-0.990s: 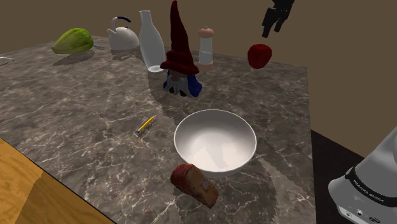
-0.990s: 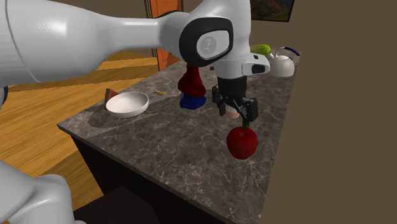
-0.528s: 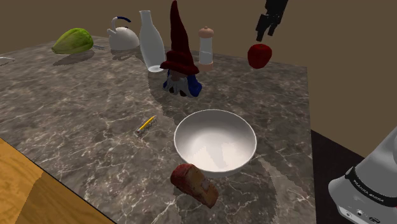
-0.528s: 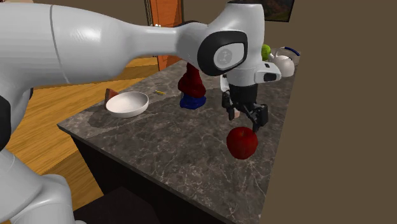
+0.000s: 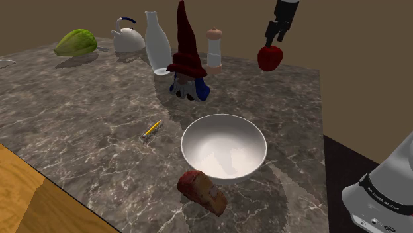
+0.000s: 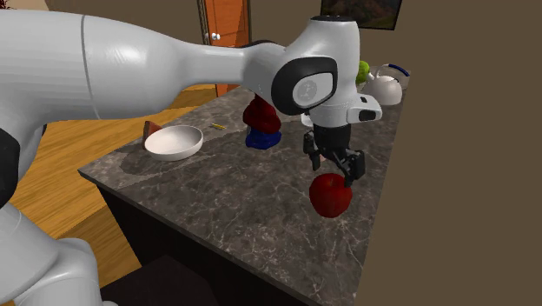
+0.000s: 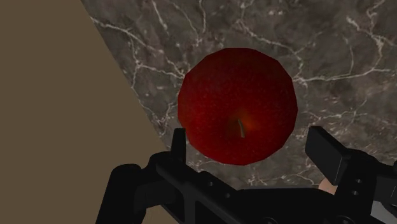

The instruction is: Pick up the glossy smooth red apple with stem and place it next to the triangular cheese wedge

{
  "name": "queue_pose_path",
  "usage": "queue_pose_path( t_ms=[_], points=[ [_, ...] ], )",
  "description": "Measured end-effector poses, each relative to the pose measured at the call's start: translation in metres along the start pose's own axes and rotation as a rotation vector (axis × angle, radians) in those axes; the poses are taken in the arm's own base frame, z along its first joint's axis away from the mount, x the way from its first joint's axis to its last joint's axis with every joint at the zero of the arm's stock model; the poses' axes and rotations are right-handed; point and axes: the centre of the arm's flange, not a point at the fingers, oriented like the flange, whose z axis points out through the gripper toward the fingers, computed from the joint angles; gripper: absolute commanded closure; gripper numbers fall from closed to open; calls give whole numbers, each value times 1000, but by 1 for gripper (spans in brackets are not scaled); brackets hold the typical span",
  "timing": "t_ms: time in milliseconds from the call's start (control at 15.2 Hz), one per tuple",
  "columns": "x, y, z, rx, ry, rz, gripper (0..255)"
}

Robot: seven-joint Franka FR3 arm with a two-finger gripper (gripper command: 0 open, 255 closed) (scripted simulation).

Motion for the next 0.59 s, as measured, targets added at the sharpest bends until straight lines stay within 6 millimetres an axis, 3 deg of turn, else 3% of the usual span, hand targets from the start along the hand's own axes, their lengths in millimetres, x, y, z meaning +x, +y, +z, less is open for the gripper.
queue_pose_path(
  t_ms=[66,132,594],
  points=[
    [0,0,0,0,0,0,0],
    [0,0,0,0,0,0,255],
    [0,0,0,0,0,0,255]
  ],
)
